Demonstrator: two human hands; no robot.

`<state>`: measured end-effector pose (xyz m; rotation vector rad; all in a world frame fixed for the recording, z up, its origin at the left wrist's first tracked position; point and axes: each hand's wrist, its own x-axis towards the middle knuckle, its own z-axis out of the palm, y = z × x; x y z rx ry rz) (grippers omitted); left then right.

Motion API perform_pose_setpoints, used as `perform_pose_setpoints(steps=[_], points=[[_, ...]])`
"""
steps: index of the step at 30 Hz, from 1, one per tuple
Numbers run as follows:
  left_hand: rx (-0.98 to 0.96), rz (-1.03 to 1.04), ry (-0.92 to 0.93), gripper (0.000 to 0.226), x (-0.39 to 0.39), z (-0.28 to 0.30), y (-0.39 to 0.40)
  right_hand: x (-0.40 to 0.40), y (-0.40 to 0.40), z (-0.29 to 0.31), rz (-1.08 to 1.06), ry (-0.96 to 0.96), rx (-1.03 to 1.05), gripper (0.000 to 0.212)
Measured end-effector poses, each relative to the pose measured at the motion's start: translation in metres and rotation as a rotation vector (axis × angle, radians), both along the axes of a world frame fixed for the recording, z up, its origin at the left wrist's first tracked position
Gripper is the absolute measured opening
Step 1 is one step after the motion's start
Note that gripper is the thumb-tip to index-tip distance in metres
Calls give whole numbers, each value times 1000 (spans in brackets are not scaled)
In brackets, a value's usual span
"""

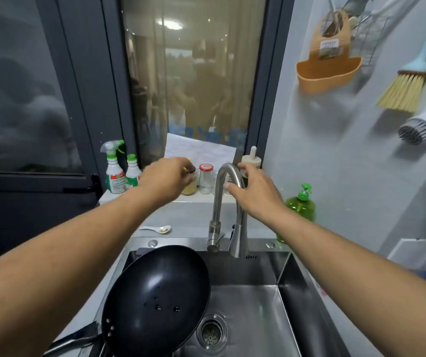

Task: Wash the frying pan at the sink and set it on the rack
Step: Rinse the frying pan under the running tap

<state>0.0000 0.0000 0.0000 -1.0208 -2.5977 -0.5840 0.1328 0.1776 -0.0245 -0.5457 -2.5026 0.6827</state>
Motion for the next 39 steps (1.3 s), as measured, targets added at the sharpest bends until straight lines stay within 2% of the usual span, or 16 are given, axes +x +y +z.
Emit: perform_pose_setpoints(steps=[5,7,9,12,16,19,23,25,32,36,39], points=[[-173,-240,-273,38,-3,-56,32,-7,7,-23,-52,33,-169,83],[-202,-282,-337,38,-12,-79,47,-10,13,-29,-59,-9,-173,88],[-256,-307,-363,39,-20,-104,64,-13,21,-37,-58,-77,-108,83],[-326,-331,-377,42,-28,-137,88,-15,33,-48,-80,-141,-54,58],[-385,-328,-453,49,-40,-173,115,-14,55,-57,-108,-110,-11,25],[-381,-305,-512,53,-46,-192,131,-14,75,-64,-118,-85,-53,30],[-449,-307,-526,48,-46,-212,146,-13,91,-70,-56,-54,-168,61],[-465,-308,-555,48,-44,-221,148,-11,94,-73,-17,-22,-223,67],[-469,-306,-610,54,-45,-227,144,-7,93,-83,27,92,-339,53],[-495,-336,-607,54,-42,-229,137,-5,88,-88,20,83,-356,30],[-473,-354,-641,63,-36,-228,132,-3,86,-90,26,99,-354,40]])
